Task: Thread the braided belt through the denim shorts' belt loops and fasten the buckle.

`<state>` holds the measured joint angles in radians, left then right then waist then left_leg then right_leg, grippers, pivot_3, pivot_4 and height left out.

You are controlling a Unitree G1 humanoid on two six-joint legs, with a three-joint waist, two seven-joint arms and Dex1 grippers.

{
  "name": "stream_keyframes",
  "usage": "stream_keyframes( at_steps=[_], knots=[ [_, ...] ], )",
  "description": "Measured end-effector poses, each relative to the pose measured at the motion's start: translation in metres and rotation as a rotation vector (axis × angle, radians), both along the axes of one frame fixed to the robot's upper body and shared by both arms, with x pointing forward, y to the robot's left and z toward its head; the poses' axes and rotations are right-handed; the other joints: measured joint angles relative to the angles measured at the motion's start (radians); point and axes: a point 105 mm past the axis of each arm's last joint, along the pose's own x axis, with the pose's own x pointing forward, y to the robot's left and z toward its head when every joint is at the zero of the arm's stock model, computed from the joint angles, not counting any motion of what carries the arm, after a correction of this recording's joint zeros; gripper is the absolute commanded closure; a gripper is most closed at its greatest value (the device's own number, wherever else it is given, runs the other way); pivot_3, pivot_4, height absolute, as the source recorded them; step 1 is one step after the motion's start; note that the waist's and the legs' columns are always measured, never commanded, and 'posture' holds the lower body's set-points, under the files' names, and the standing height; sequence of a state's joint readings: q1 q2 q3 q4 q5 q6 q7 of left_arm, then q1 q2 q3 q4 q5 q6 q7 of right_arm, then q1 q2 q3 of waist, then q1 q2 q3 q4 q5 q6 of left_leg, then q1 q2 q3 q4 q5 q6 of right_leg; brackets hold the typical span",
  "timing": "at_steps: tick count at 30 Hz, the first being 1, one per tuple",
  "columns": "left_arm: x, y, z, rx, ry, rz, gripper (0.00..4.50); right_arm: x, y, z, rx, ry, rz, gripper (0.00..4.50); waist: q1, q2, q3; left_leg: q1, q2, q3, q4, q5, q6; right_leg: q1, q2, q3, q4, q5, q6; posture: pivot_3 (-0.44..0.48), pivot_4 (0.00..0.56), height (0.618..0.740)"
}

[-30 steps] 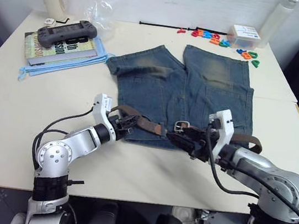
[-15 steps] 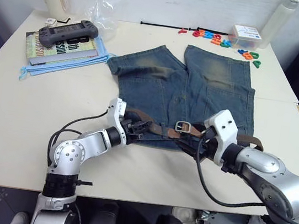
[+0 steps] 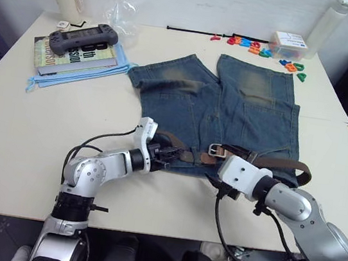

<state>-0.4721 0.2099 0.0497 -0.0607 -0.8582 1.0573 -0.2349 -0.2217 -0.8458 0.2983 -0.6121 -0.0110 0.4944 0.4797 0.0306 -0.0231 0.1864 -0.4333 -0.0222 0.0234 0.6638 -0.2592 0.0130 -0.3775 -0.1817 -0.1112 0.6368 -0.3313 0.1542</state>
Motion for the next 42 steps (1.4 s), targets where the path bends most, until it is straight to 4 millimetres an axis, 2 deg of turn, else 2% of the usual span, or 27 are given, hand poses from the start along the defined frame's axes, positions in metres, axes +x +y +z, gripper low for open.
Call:
stream_keyframes(
  at_steps=[3,8,12,24,33,42],
  knots=[
    [0.003,0.000,0.000,0.001,-0.005,0.007,4.50,0.003,0.000,0.002,0.010,-0.025,-0.013,0.04,0.000,0.000,0.000,0.001,0.000,-0.004,0.000,0.000,0.000,0.001,0.000,-0.001,0.000,0.000,0.000,0.000,0.150,0.684],
    [0.007,0.001,-0.001,0.000,-0.007,0.025,4.50,0.015,-0.017,0.000,-0.063,-0.073,-0.097,0.04,-0.001,0.000,0.000,0.002,0.000,-0.005,0.000,0.000,0.000,0.002,0.000,-0.001,0.000,0.000,0.000,0.000,0.150,0.684],
    [0.007,0.001,0.000,-0.005,-0.007,0.026,4.50,0.020,-0.022,-0.003,-0.105,-0.102,-0.122,0.04,-0.002,0.000,0.000,0.002,0.000,-0.005,0.000,0.000,0.000,0.002,0.000,-0.001,0.000,0.000,0.000,0.000,0.150,0.684],
    [0.012,0.003,0.003,-0.013,-0.017,0.050,4.50,0.016,-0.012,-0.010,-0.177,-0.147,-0.058,0.04,-0.003,0.000,0.000,0.004,0.000,-0.008,0.000,0.000,0.000,0.003,0.000,0.000,0.000,0.000,0.000,0.000,0.150,0.684],
    [0.012,0.004,0.001,-0.005,-0.008,0.053,4.50,0.008,-0.004,-0.020,-0.150,-0.104,-0.018,0.04,-0.003,0.000,0.000,0.005,0.000,-0.008,0.000,0.000,0.000,0.004,0.000,0.000,0.000,0.000,0.000,0.000,0.150,0.684],
    [0.011,0.003,0.000,-0.004,0.000,0.048,4.50,0.011,-0.002,-0.018,-0.165,-0.137,-0.022,0.04,-0.004,0.000,0.000,0.005,0.000,-0.008,0.000,0.000,0.000,0.004,0.000,0.000,0.001,0.000,0.000,0.000,0.150,0.684]
  ],
)
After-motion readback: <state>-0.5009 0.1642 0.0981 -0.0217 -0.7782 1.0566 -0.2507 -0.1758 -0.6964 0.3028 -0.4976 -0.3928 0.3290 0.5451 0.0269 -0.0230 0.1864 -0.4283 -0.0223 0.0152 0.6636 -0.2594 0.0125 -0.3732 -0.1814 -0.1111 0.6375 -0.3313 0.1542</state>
